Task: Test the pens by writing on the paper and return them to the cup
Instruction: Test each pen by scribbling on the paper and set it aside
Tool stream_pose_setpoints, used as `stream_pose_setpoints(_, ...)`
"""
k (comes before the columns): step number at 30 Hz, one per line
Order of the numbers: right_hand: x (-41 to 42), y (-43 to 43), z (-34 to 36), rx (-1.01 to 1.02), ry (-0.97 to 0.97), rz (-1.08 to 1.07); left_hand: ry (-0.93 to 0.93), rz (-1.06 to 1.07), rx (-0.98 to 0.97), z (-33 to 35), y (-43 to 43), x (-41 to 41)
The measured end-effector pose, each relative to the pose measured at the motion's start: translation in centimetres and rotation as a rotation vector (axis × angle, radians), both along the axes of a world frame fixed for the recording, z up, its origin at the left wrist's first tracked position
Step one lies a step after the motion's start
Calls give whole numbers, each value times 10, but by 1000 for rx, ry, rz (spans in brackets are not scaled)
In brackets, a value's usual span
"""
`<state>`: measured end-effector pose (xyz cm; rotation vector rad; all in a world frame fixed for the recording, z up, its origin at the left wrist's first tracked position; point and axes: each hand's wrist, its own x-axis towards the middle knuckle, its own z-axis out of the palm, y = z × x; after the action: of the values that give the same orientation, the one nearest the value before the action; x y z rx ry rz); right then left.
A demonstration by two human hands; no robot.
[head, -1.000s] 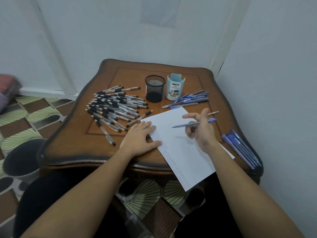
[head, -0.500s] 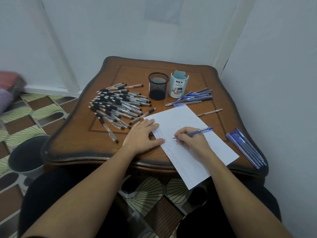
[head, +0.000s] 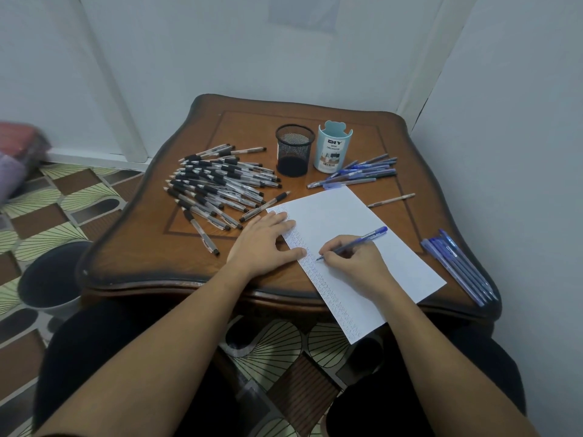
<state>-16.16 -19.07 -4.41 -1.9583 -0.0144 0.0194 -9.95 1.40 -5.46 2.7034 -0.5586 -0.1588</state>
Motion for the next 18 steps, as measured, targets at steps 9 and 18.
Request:
stream_pose_setpoints(9,0,-2,-4,-15,-7,8,9,10,-6,2,-1,1)
stream_pose_setpoints(18,-1,0,-7,-68,-22,-5,3,9,-20,2,0,0)
